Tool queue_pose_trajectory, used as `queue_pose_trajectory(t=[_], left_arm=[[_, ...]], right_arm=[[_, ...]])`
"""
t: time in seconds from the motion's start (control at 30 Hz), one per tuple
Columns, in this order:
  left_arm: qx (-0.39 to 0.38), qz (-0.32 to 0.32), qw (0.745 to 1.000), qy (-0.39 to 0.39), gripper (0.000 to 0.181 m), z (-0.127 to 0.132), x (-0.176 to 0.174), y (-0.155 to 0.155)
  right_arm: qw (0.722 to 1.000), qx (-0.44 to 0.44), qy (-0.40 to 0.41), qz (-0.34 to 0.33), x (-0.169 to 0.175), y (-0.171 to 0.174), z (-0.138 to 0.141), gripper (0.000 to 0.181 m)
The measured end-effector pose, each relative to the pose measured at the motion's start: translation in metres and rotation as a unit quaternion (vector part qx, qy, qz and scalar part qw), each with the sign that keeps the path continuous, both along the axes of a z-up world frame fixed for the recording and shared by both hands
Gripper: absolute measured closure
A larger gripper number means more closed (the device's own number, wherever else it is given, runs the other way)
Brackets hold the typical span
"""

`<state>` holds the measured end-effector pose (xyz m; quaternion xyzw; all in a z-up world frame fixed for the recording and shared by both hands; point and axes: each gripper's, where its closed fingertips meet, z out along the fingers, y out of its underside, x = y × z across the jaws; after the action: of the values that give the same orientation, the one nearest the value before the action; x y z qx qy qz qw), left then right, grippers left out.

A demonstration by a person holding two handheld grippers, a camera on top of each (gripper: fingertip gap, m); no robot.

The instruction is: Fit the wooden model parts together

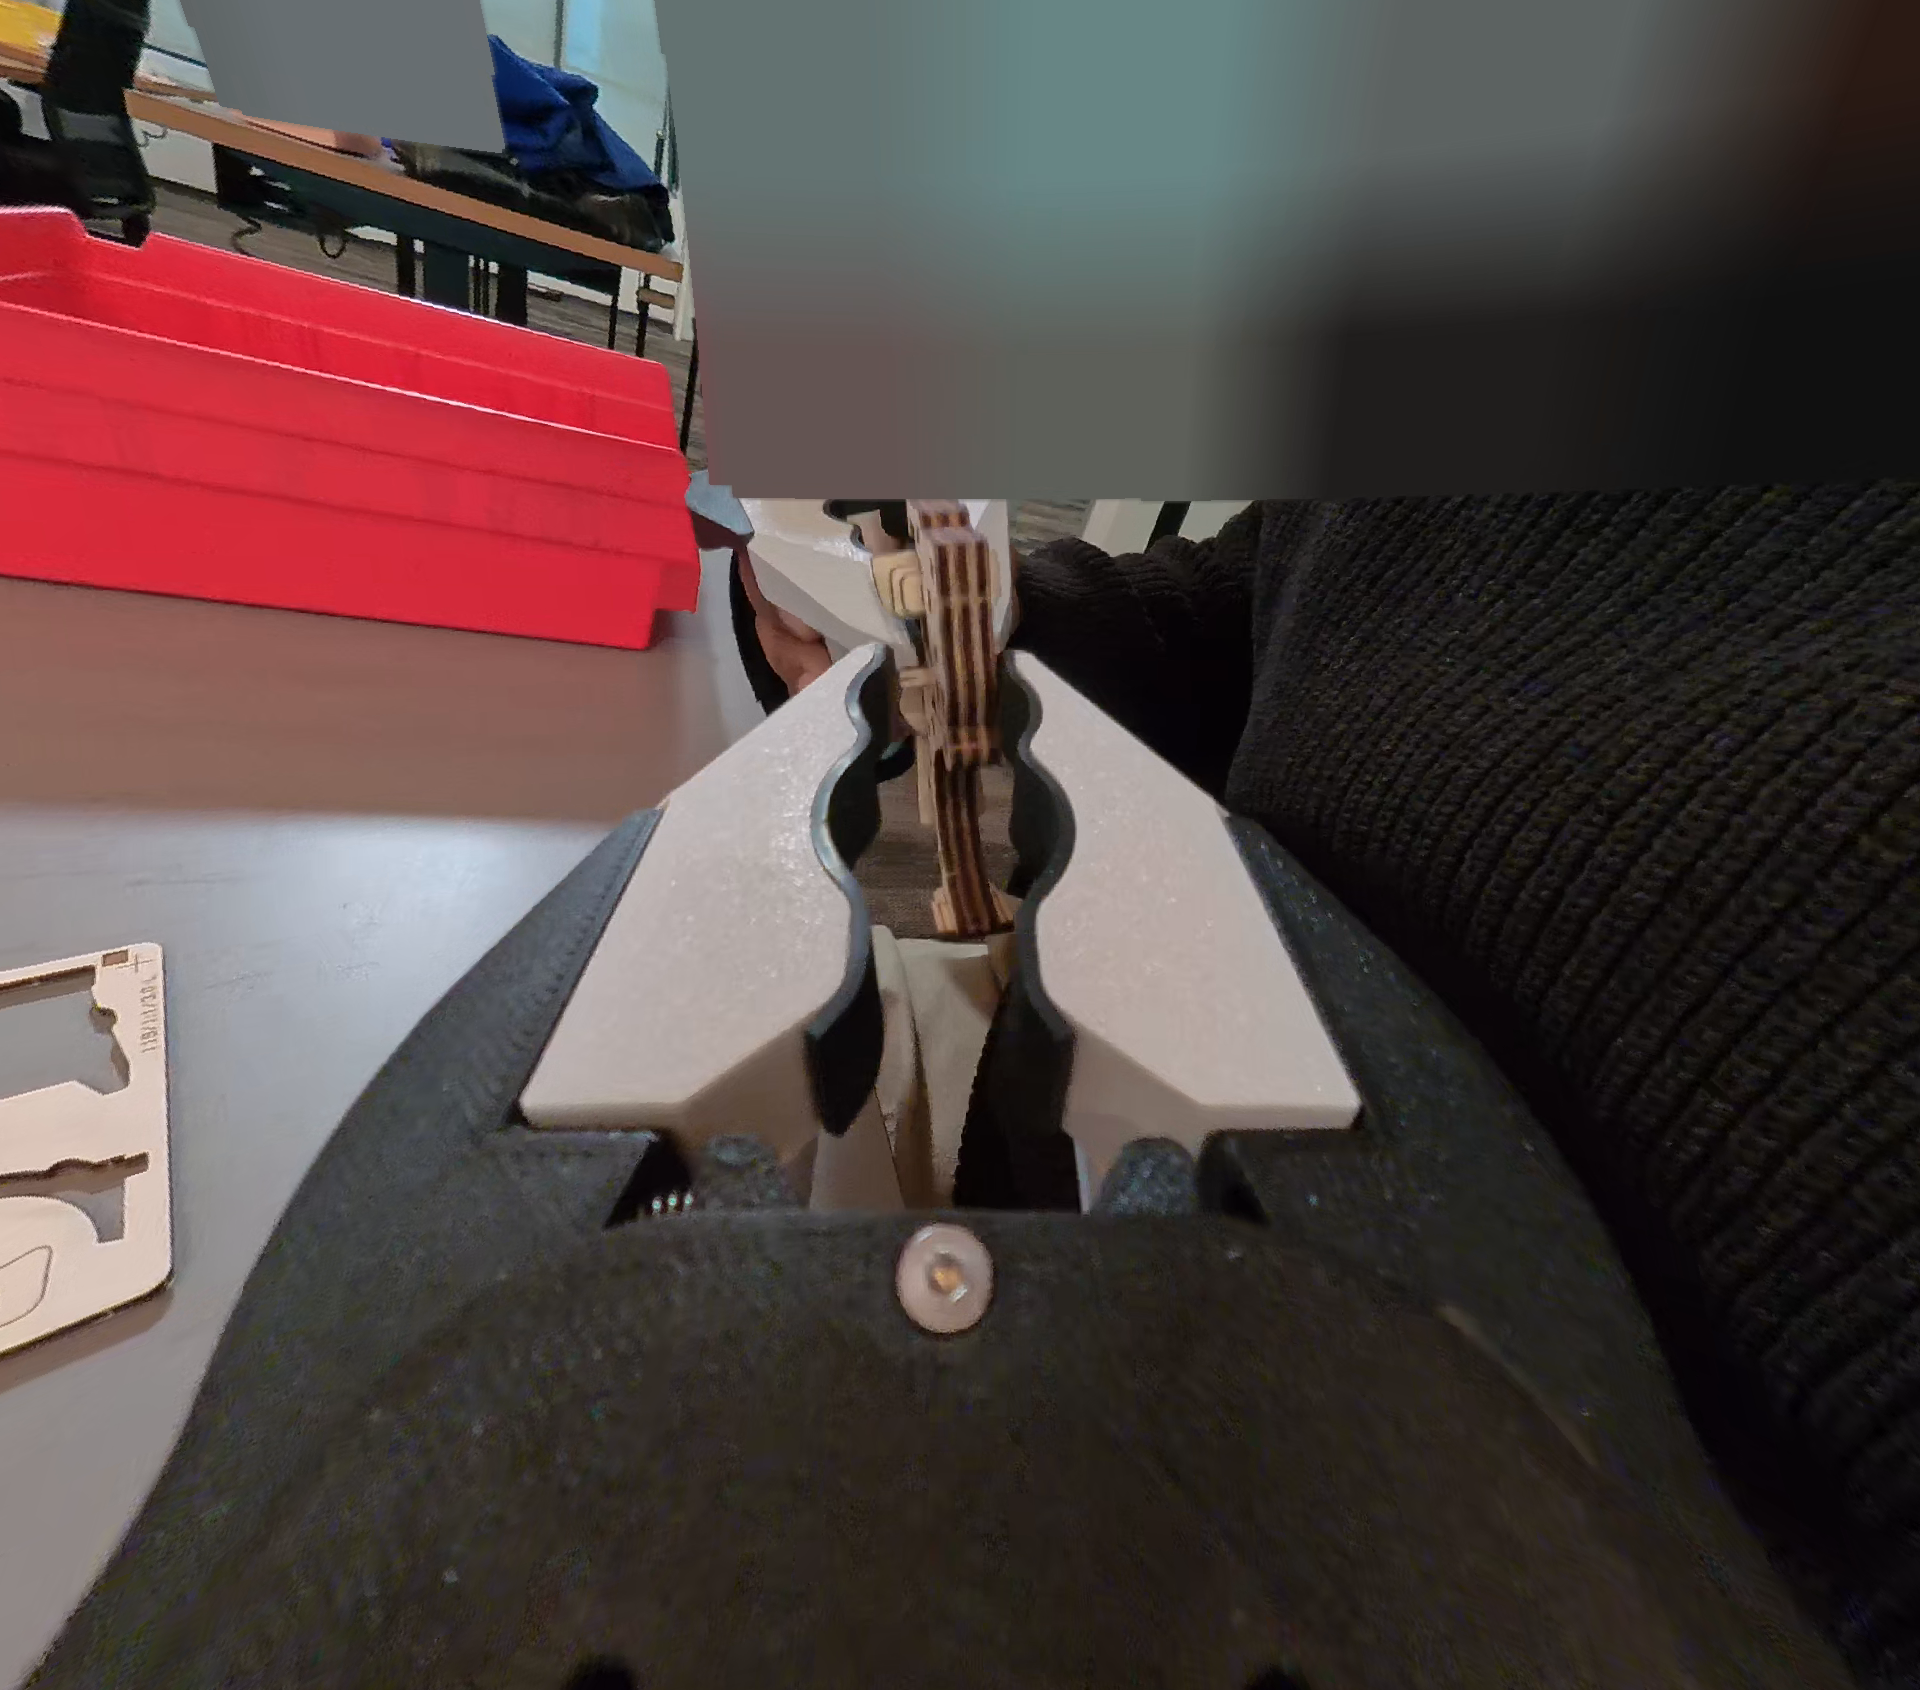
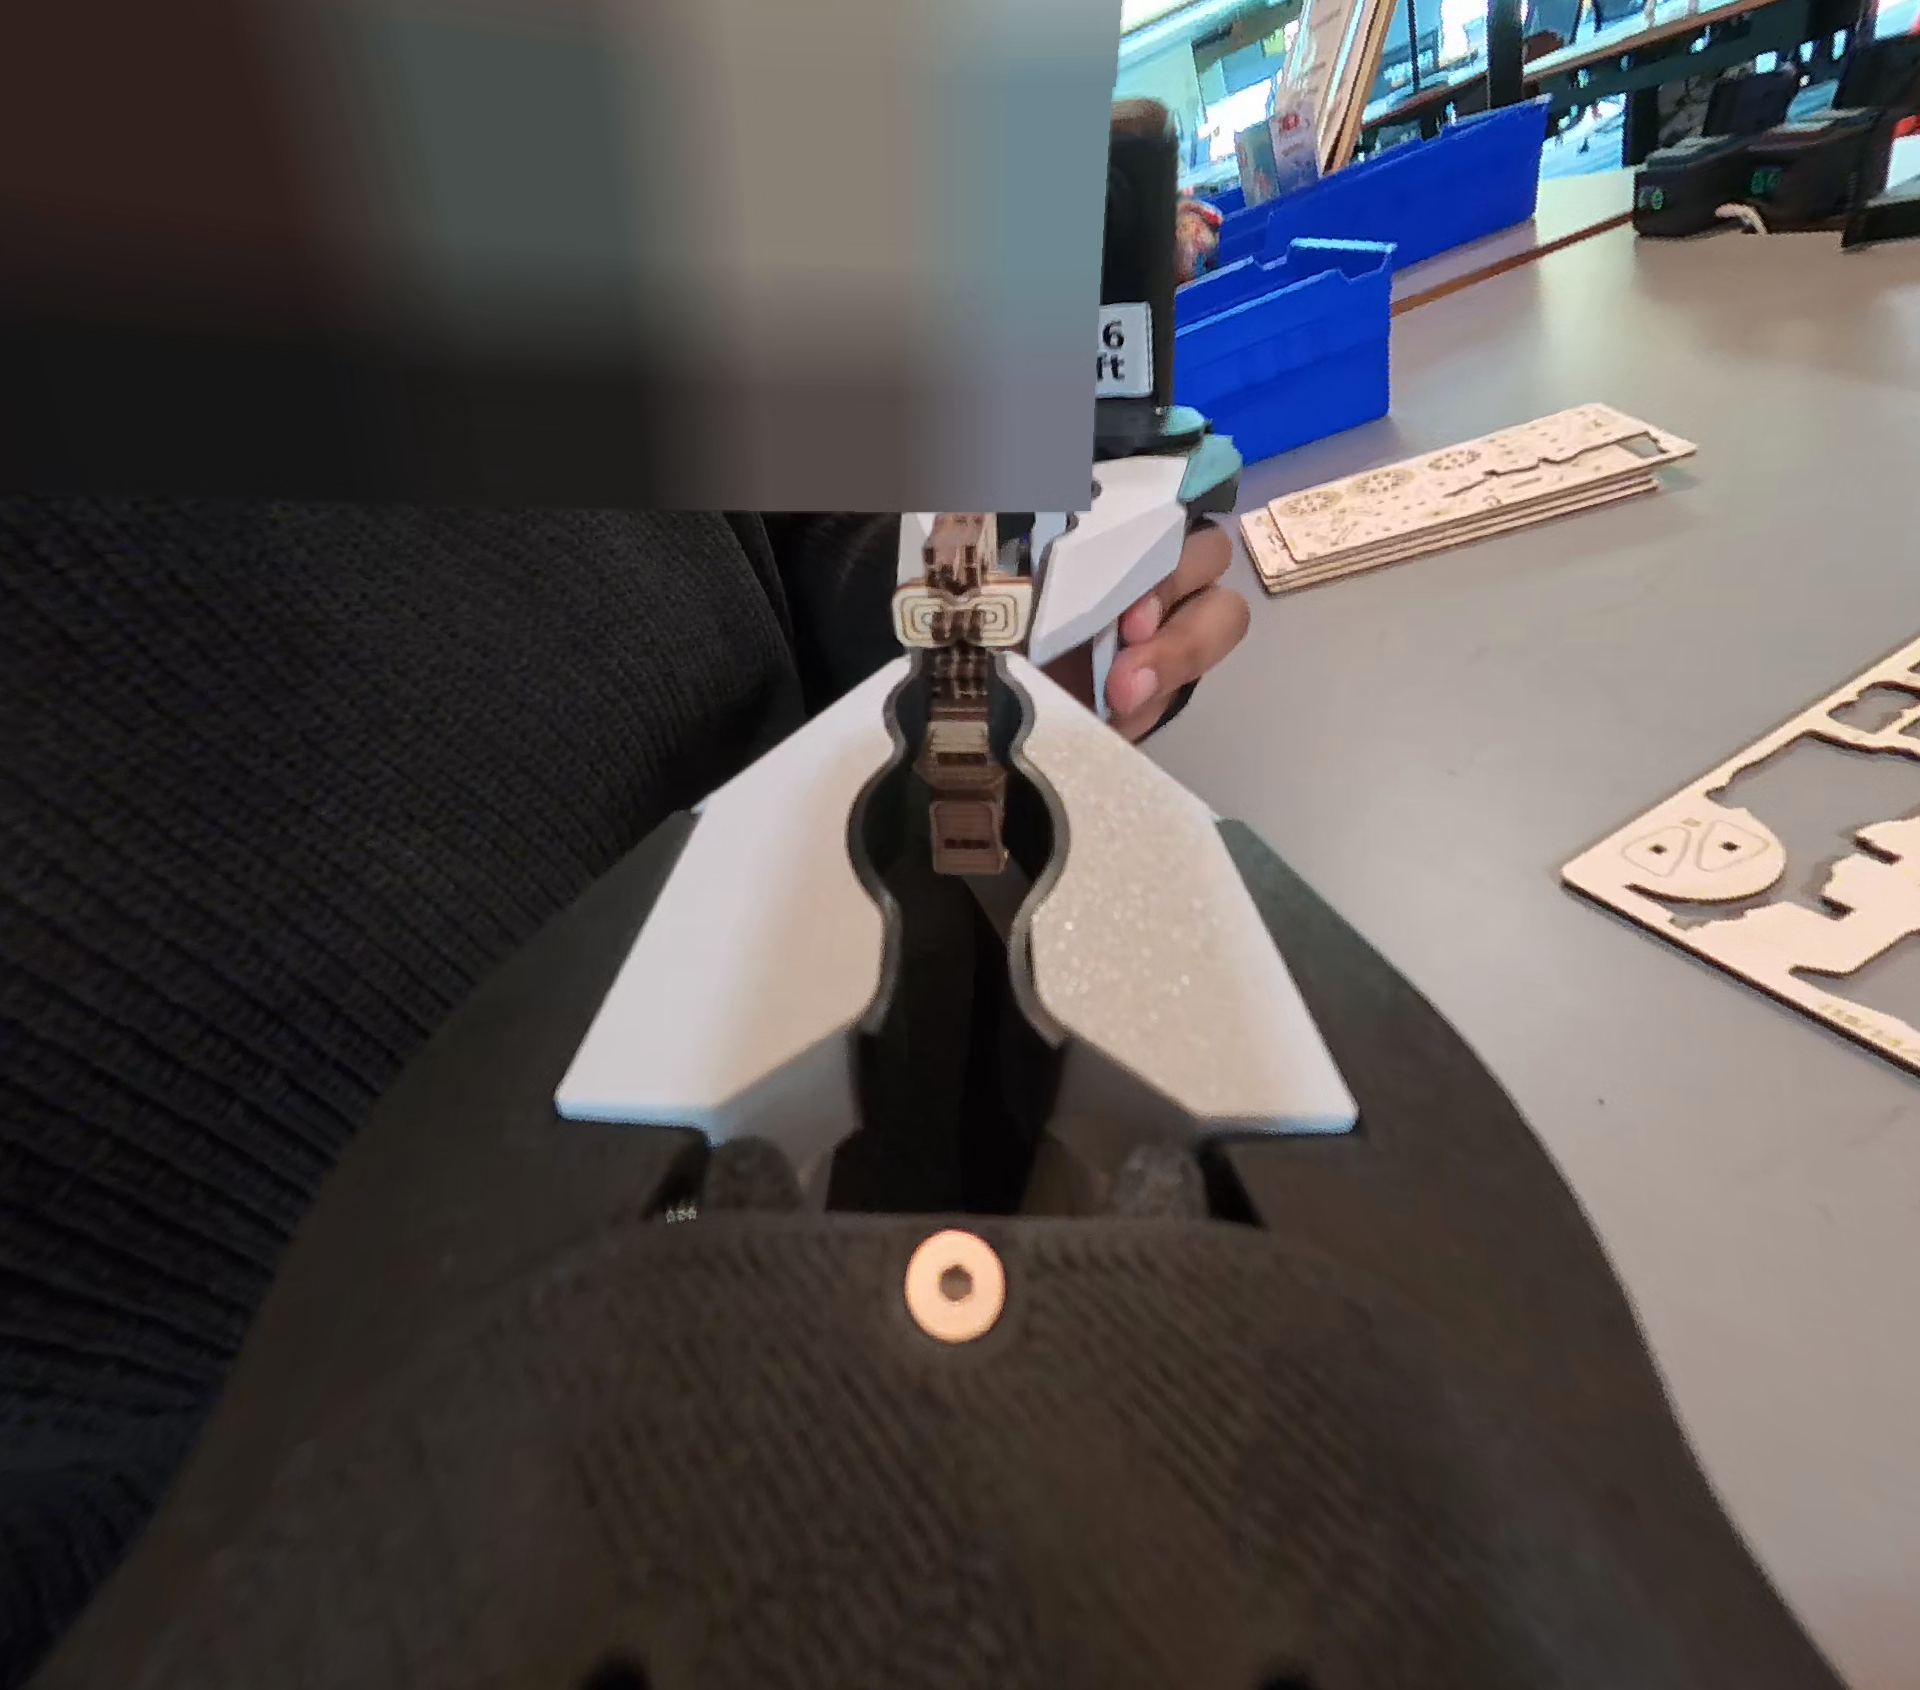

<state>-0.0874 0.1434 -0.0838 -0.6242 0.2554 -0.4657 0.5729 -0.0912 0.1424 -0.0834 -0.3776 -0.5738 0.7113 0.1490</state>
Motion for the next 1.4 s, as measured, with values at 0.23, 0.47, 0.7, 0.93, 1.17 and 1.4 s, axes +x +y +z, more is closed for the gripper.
queue_pose_trajectory(t=[0.23, 0.47, 0.7, 0.93, 1.17, 1.4], left_arm=[[0.003, -0.005, 1.0, 0.006, 0.169, -0.001, 0.0, -0.001], [0.006, -0.004, 1.0, 0.021, 0.169, -0.004, -0.001, -0.001], [0.008, 0.01, 1.0, 0.026, 0.164, -0.004, -0.002, 0.002], [0.032, 0.02, 0.998, 0.044, 0.157, 0.001, -0.001, 0.0], [0.052, 0.002, 0.998, 0.044, 0.164, 0.005, 0.004, -0.008], [0.054, -0.01, 0.998, 0.044, 0.162, 0.005, 0.007, -0.011]], right_arm=[[1.0, 0.013, -0.005, -0.006, -0.001, 0.0, -0.002, 0.171], [1.0, 0.025, -0.008, -0.01, -0.001, 0.0, -0.005, 0.171], [0.999, 0.034, -0.009, -0.016, -0.002, 0.001, -0.004, 0.171], [0.993, 0.103, 0.044, -0.032, 0.004, -0.003, 0.007, 0.171], [0.986, 0.149, 0.064, -0.037, 0.007, -0.009, 0.01, 0.171], [0.985, 0.161, 0.062, -0.029, 0.008, -0.014, 0.007, 0.171]])
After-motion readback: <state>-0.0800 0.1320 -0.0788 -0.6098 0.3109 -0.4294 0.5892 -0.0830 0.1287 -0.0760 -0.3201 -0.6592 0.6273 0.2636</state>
